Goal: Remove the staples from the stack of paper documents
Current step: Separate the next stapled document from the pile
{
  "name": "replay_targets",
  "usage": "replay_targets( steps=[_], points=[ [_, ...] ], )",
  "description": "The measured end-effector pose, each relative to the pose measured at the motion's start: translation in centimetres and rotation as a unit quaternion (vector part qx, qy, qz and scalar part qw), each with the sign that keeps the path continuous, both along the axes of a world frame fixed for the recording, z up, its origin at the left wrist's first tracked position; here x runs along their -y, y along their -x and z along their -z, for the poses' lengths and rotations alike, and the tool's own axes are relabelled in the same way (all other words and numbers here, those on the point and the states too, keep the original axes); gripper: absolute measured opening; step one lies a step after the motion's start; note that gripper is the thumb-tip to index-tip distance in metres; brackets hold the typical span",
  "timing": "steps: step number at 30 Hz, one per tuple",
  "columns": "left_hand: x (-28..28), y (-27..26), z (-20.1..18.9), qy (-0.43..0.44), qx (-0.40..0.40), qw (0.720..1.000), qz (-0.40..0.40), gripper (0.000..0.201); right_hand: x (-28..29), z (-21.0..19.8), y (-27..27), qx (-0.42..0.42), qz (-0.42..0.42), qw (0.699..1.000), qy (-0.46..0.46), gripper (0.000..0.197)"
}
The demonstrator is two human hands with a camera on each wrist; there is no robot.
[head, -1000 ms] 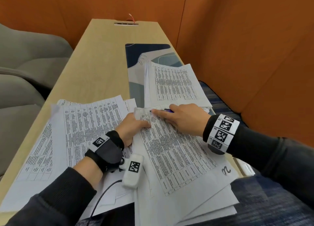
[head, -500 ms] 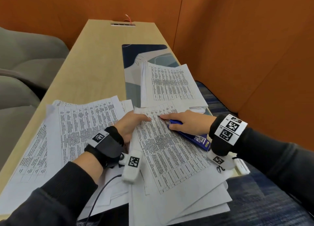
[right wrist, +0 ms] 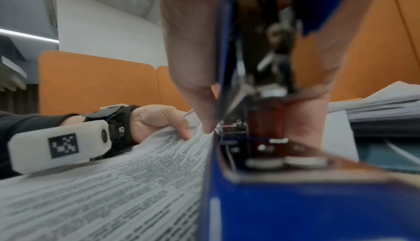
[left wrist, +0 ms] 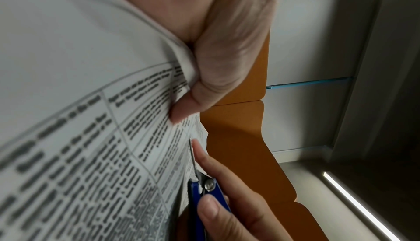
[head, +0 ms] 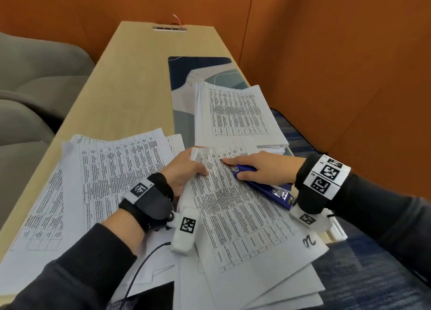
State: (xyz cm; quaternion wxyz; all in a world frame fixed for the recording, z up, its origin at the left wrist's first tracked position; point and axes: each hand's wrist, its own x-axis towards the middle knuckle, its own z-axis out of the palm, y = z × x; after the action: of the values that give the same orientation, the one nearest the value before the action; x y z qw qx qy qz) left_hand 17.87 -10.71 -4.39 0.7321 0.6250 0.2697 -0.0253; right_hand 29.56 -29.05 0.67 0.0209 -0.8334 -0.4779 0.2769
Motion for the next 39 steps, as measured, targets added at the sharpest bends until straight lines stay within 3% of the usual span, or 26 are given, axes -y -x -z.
replay_targets(
  steps=[9, 18, 23, 26, 29, 30, 32, 34, 36, 39],
  points=[
    [0.0, -0.1, 0.1, 0.001, 0.012, 1.0, -0.004, 0.055, 1.0, 0.2, -0.1, -0.028, -0.003, 0.999, -0.028, 0.054],
    [0.0, 0.0, -0.4, 0.006, 0.015, 1.0, 0.019, 0.056, -0.4, 0.9, 0.9, 0.031, -0.006, 0.998, -0.046, 0.056],
    [0.2, 0.4, -0.7, 0.01, 0.028, 0.999, 0.044, 0.054, -0.1, 0.9, 0.2, -0.08, 0.032, 0.99, -0.109, 0.052],
    [-0.5, 0.9, -2.0, 0.087, 0.041, 0.993, 0.065, 0.034, 0.8, 0.8, 0.4, -0.072, 0.028, 0.99, -0.119, 0.052],
    [-2.3, 0.2, -3.2, 0.156, 0.037, 0.985, 0.065, 0.057, 1.4, 0.9, 1.3, 0.021, -0.01, 0.995, -0.092, 0.054],
    [-2.6, -0.2, -3.5, 0.127, 0.017, 0.989, 0.078, 0.055, 1.4, 0.9, 1.7, 0.054, -0.028, 0.994, -0.093, 0.055],
    [-2.4, -1.0, -3.8, -0.021, 0.001, 0.991, 0.13, 0.034, 1.2, 0.9, 2.4, 0.114, -0.053, 0.987, -0.098, 0.056],
    [-2.2, -1.6, -3.7, -0.147, 0.016, 0.977, 0.156, 0.023, 1.1, 0.9, 3.0, 0.166, -0.06, 0.98, -0.096, 0.057],
    [-2.1, -1.7, -3.1, -0.14, 0.027, 0.976, 0.167, 0.027, 1.3, 1.2, 3.0, 0.178, -0.061, 0.978, -0.095, 0.057],
    [-1.6, -1.7, -2.5, -0.097, 0.056, 0.981, 0.16, 0.029, 1.6, 1.6, 1.8, 0.01, -0.008, 0.991, -0.135, 0.053]
  ],
)
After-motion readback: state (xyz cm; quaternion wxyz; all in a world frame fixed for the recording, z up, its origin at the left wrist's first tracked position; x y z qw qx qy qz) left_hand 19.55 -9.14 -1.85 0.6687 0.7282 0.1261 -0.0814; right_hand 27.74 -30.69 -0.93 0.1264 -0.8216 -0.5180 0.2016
